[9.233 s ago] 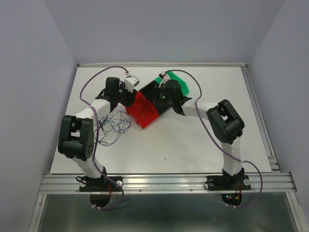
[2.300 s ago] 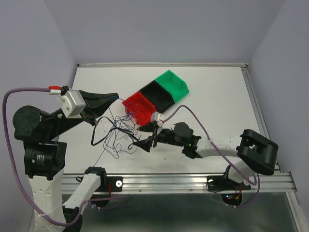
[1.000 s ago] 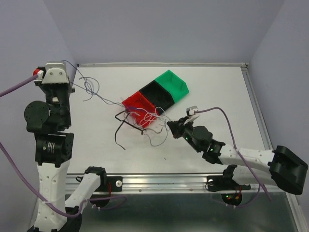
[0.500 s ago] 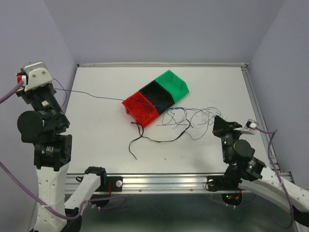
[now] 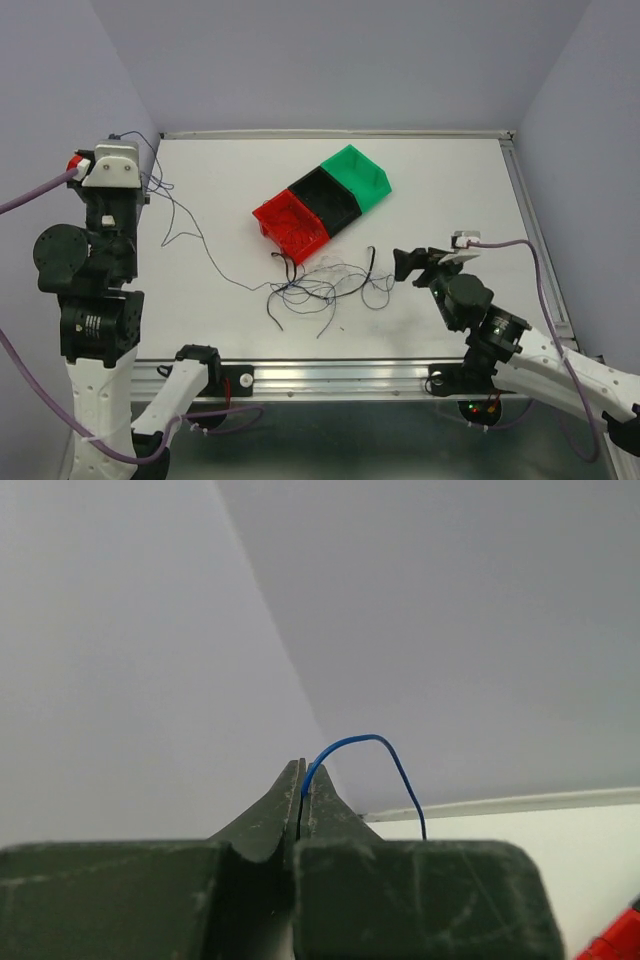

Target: Untangle the cables

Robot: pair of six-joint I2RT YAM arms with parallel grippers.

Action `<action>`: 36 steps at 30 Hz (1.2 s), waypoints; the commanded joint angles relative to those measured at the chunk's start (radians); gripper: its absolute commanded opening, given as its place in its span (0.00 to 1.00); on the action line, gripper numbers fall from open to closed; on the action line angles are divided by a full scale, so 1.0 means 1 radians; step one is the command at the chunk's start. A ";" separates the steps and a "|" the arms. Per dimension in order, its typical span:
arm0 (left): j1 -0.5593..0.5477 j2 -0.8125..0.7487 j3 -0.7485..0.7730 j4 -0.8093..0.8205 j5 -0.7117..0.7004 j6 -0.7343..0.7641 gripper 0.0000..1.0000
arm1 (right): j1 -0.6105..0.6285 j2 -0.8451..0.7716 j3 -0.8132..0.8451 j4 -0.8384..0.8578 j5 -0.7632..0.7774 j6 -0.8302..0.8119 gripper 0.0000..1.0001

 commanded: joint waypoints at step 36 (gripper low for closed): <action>0.004 0.094 0.321 0.056 0.443 -0.238 0.00 | 0.084 1.259 0.627 0.776 -1.357 -0.275 0.04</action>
